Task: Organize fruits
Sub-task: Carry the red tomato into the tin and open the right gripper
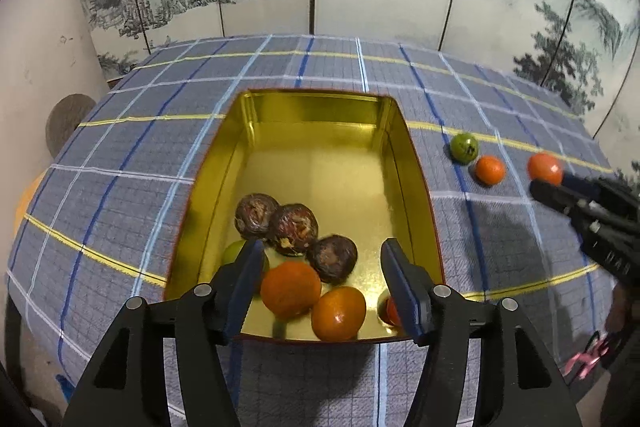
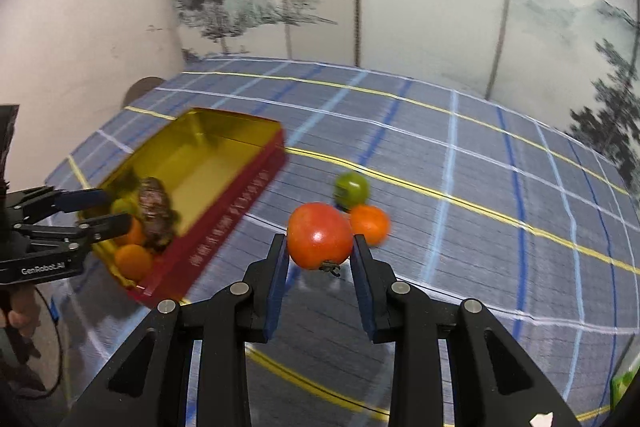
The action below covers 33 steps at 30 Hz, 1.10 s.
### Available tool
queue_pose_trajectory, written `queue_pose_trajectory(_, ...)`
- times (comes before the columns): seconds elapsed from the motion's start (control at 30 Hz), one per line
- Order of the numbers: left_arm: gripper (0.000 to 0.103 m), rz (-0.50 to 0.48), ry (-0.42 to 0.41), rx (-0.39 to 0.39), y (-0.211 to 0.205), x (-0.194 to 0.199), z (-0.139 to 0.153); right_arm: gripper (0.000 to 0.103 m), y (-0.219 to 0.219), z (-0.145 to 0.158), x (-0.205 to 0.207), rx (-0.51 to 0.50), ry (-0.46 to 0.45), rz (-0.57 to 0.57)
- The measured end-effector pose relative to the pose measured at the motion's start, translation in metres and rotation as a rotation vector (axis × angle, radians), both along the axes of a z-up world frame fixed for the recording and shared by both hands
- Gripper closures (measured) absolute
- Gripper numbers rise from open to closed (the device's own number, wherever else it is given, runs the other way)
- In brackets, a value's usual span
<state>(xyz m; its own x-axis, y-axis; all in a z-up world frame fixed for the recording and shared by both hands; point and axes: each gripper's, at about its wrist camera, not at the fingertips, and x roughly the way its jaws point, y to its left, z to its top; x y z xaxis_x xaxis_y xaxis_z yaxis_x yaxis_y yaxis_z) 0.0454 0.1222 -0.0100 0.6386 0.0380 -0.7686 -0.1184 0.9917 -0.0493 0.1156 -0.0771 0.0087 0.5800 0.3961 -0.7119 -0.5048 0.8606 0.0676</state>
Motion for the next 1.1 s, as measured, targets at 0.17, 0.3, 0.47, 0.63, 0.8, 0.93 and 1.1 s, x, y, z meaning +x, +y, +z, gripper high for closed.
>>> queue_pose_trajectory(0.17,0.039,0.072,-0.034,-0.008,0.025,-0.007,0.011,0.074,0.031,0.005,-0.009,0.009,-0.002,0.076)
queue_pose_trajectory(0.3,0.039,0.137,-0.034,-0.012,0.047,-0.013,0.012,0.074,0.052,0.005,-0.016,0.015,0.004,0.128)
queue_pose_trajectory(0.47,0.039,0.195,-0.021,-0.018,0.068,-0.023,0.009,0.074,0.079,0.004,-0.027,0.014,0.019,0.198)
queue_pose_trajectory(0.63,0.039,0.212,-0.005,-0.021,0.078,-0.029,0.003,0.074,0.106,-0.003,-0.034,-0.007,0.032,0.261)
queue_pose_trajectory(0.8,0.039,0.225,0.008,-0.022,0.084,-0.032,-0.001,0.074,0.121,-0.013,-0.034,-0.034,0.058,0.282)
queue_pose_trajectory(0.93,0.039,0.23,0.025,-0.024,0.088,-0.034,-0.006,0.074,0.128,-0.021,-0.033,-0.056,0.073,0.286)
queue_pose_trajectory(1.1,0.038,0.23,0.035,-0.021,0.092,-0.036,-0.01,0.074,0.134,-0.027,-0.033,-0.074,0.082,0.29)
